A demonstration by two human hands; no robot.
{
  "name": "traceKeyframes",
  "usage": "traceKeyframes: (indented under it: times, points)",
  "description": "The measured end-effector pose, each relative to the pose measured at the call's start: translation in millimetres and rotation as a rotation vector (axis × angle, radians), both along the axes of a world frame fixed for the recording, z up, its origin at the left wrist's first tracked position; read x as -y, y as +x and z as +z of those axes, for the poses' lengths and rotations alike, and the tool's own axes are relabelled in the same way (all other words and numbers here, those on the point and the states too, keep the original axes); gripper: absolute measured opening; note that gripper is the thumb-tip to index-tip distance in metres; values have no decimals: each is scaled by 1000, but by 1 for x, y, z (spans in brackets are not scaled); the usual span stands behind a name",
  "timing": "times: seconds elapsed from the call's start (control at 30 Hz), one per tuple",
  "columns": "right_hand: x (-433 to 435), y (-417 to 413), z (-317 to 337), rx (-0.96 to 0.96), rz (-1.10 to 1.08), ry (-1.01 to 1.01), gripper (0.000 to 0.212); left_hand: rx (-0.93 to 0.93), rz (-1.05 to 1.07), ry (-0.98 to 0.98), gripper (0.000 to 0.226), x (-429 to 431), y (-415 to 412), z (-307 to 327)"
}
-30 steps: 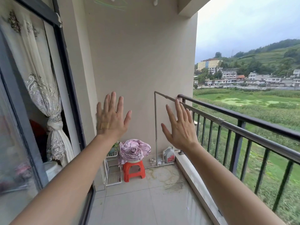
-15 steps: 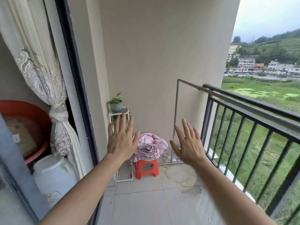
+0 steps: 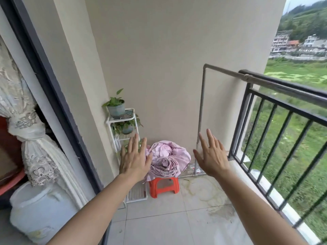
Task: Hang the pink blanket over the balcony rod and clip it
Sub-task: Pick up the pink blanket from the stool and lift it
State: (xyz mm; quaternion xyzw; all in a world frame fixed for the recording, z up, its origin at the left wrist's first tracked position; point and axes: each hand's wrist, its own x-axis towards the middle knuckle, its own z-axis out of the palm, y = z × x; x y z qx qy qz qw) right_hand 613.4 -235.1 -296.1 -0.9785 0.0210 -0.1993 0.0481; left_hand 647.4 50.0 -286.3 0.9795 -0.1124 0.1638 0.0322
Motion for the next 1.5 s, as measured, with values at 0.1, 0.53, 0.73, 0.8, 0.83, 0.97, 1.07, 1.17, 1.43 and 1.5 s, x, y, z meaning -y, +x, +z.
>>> traceKeyframes:
  times: [0.1, 0.53, 0.73, 0.8, 0.83, 0.97, 1.07, 1.17, 1.43, 1.5]
  points:
    - [25, 78, -14, -53, 7, 10, 73, -63, 51, -15, 80, 20, 65, -14]
    - [46, 349, -72, -374, 125, 110, 70, -402, 117, -57, 66, 31, 294, -101]
    - [43, 457, -144, -546, 85, 143, 64, -603, 91, -145, 67, 42, 401, -180]
    - [41, 489, -177, -651, 74, 160, 63, -722, 114, -209, 67, 44, 434, -213]
    - [39, 505, -194, -700, 64, 181, 63, -784, 124, -236, 67, 45, 450, -231]
    - [31, 555, -264, -865, -1, 292, 64, -1026, 142, -293, 65, 47, 500, -303]
    - [22, 577, -315, -950, -60, 352, 61, -1197, 243, -458, 62, 55, 528, -355]
    - [17, 584, -373, -1081, -61, 397, 56, -1320, 404, -646, 57, 73, 544, -401]
    - [-1, 565, -488, -1413, 8, 612, 38, -1228, 1047, -1151, 133, 125, 567, -493]
    - [6, 563, -499, -1556, 28, 717, 57, -1111, 1220, -1136, 129, 128, 571, -499]
